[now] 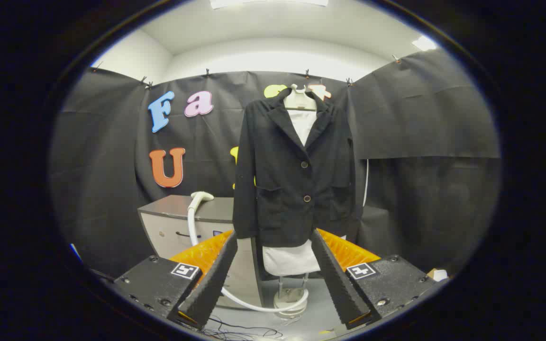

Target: Iron the clothes twice with a garment steamer, once on the left side and once on the right side.

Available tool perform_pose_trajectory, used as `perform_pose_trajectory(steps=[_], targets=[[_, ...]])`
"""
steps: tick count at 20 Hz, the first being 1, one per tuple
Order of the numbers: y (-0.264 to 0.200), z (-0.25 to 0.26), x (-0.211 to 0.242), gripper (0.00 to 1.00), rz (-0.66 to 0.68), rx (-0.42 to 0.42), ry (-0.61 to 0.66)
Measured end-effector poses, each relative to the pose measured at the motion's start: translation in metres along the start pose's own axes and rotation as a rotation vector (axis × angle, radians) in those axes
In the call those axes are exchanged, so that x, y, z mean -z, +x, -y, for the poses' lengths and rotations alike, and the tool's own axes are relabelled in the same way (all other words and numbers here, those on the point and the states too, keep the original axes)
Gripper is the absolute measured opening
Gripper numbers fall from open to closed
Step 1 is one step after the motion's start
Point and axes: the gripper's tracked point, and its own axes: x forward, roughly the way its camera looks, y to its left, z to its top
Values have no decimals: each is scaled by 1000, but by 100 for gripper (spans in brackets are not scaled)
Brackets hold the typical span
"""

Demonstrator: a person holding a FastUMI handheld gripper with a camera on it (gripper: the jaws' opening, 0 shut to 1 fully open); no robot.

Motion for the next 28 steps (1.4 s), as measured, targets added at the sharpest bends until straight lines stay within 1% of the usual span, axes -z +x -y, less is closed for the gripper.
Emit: perform_pose_trajectory(steps=[13, 19, 24, 28], targets=[[5, 4, 0, 98, -12, 20, -1], [18, -3, -3, 98, -19, 6, -3], [49, -22, -5, 98, -40, -35, -8], [101, -53, -20, 98, -35, -95, -35]])
